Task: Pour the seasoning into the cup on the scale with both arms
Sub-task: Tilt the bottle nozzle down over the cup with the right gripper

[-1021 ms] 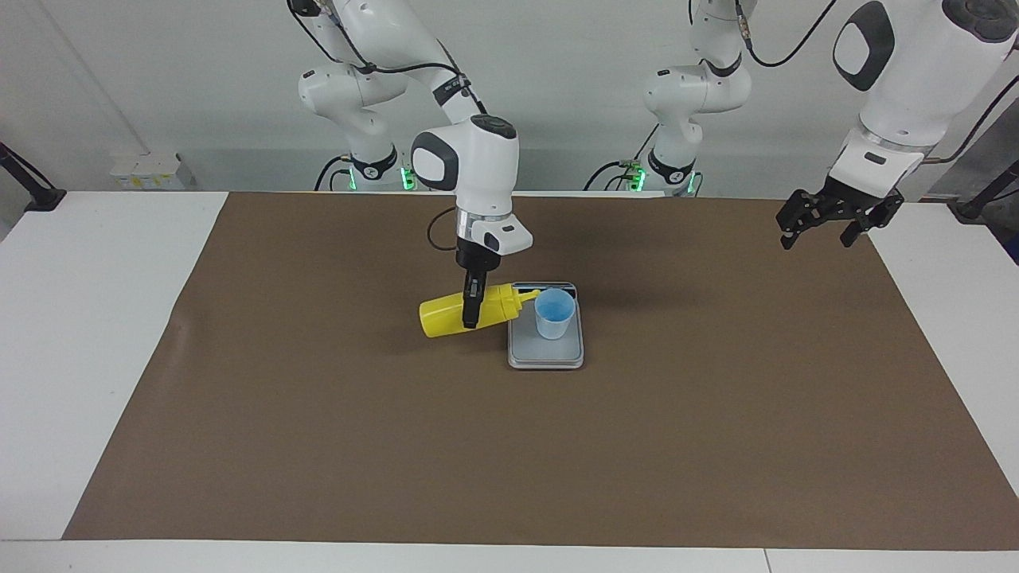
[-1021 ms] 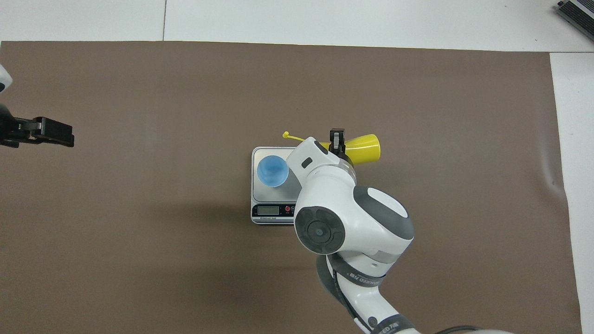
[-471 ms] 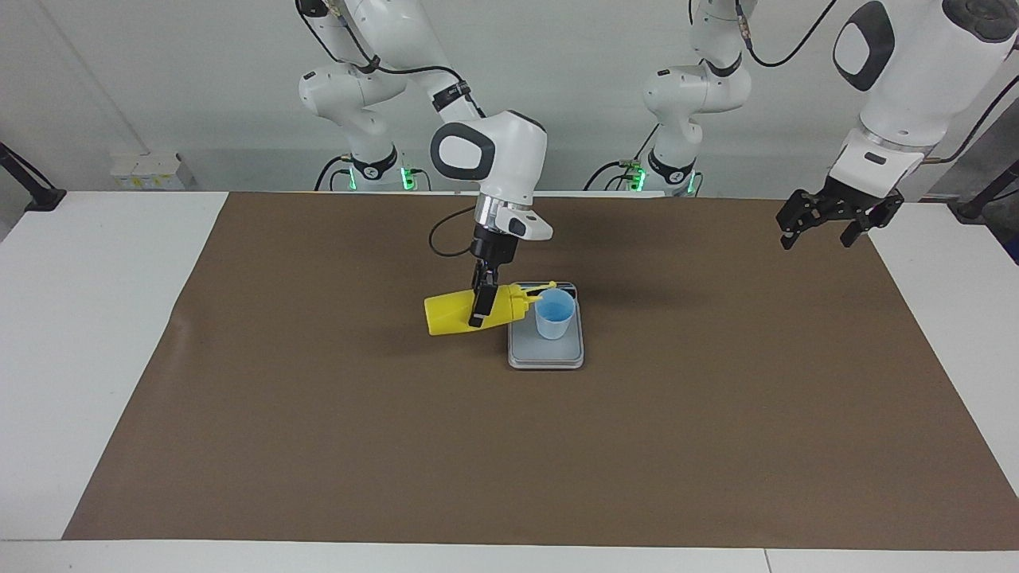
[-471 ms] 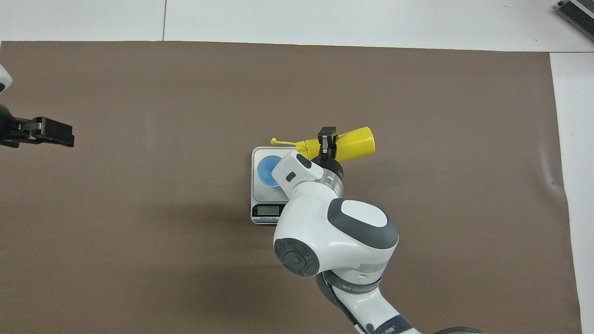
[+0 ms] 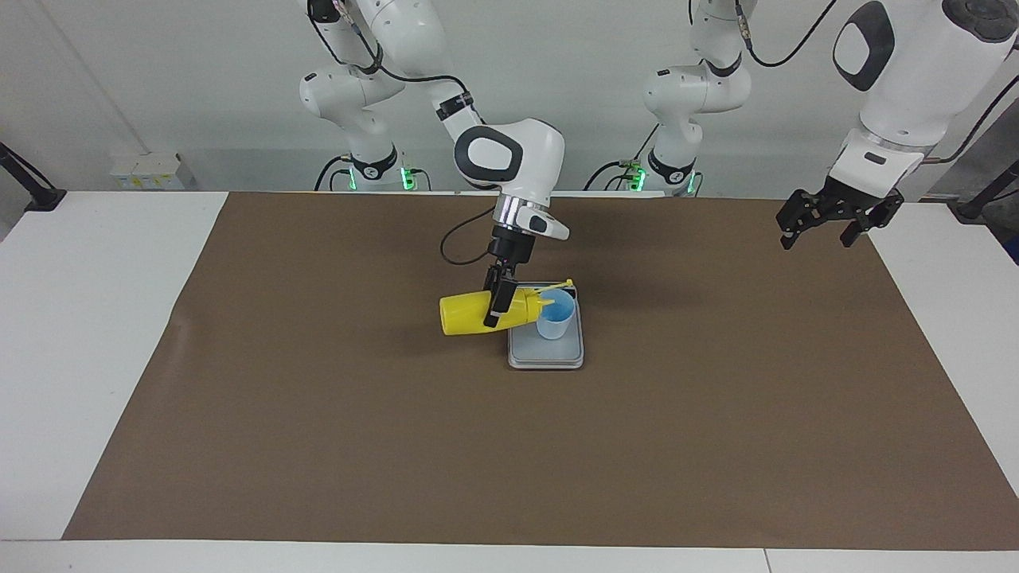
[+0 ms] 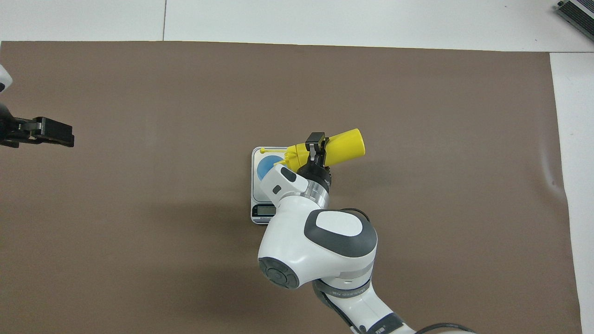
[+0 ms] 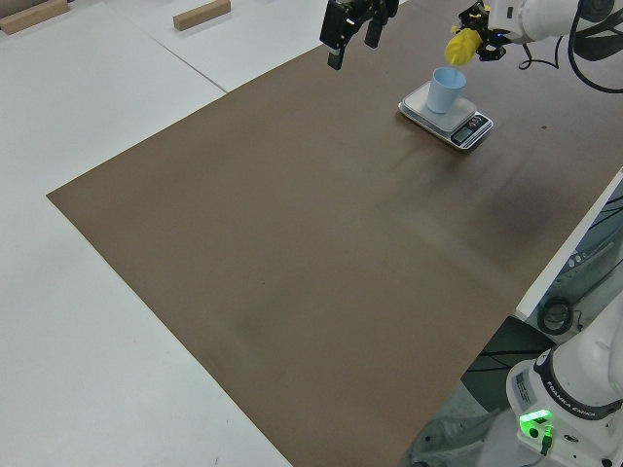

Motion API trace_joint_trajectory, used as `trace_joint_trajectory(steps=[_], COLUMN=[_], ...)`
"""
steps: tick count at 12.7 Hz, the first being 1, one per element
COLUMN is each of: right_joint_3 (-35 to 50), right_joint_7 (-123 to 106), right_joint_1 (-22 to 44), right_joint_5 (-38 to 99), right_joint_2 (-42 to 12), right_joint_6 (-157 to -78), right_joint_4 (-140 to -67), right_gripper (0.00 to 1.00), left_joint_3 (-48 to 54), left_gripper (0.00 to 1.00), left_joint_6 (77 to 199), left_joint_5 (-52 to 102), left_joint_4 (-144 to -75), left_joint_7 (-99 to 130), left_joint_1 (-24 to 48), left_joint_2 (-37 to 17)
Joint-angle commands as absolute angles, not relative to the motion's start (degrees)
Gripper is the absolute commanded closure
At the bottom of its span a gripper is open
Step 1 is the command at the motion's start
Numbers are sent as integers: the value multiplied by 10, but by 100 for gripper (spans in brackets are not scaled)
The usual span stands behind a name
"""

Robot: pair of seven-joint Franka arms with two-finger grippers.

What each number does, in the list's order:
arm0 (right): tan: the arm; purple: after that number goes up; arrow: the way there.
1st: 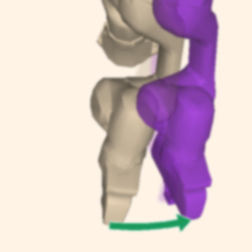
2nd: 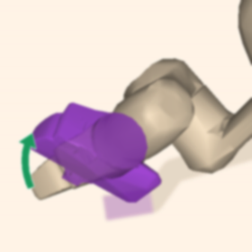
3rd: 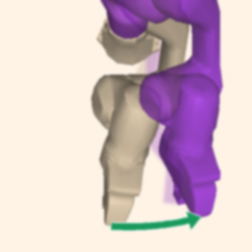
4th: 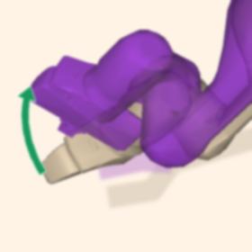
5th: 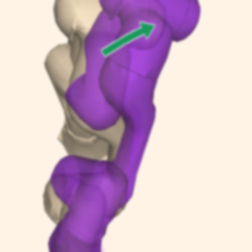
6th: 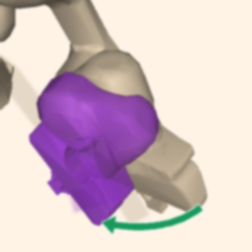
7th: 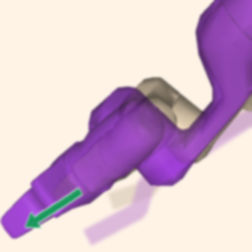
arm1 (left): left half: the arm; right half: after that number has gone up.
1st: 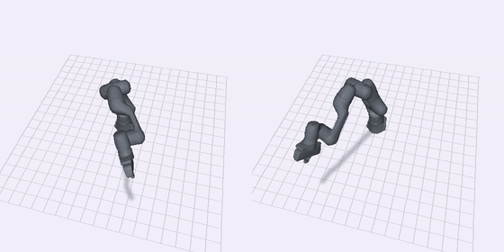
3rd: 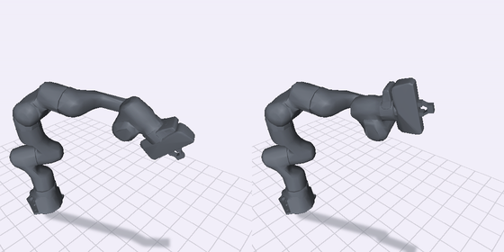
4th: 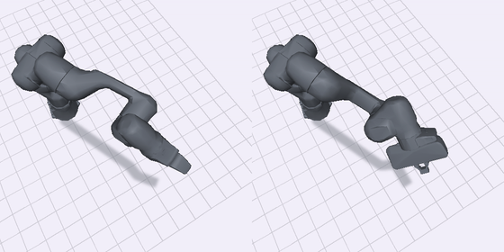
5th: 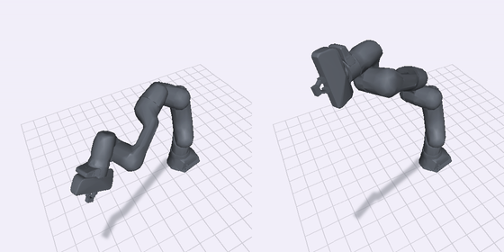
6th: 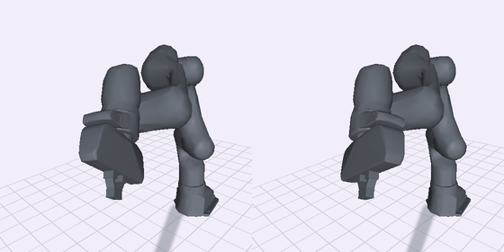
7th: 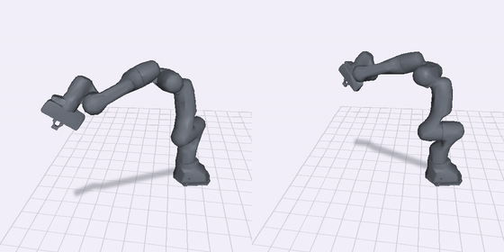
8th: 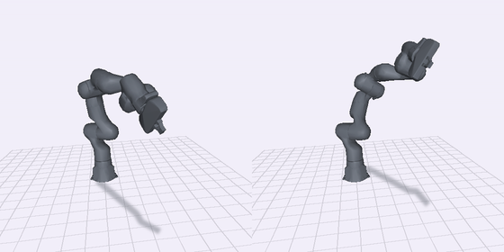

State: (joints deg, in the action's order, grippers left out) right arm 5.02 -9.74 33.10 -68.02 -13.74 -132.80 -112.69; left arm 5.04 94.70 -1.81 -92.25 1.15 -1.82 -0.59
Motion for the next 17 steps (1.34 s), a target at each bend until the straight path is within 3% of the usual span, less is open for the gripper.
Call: trace_joint_trajectory(steps=[1,11,17], right_joint_3=[53,53,54], right_joint_7=[-50,15,8], right_joint_1=[347,364,347], right_joint_5=[-738,-789,-753], right_joint_2=[-141,-145,-118], right_joint_6=[-1296,-1266,-1280], right_joint_4=[-1124,-1144,-1142], right_gripper=[96,96,95], left_joint_3=[54,54,54], left_gripper=[0,0,0], left_joint_6=[940,940,940], left_joint_5=[-21,-21,-21], left_joint_4=[-922,-922,-922], left_joint_7=[17,17,17], left_joint_1=[-22,-22,-22], left_joint_2=[-4,-4,-4])
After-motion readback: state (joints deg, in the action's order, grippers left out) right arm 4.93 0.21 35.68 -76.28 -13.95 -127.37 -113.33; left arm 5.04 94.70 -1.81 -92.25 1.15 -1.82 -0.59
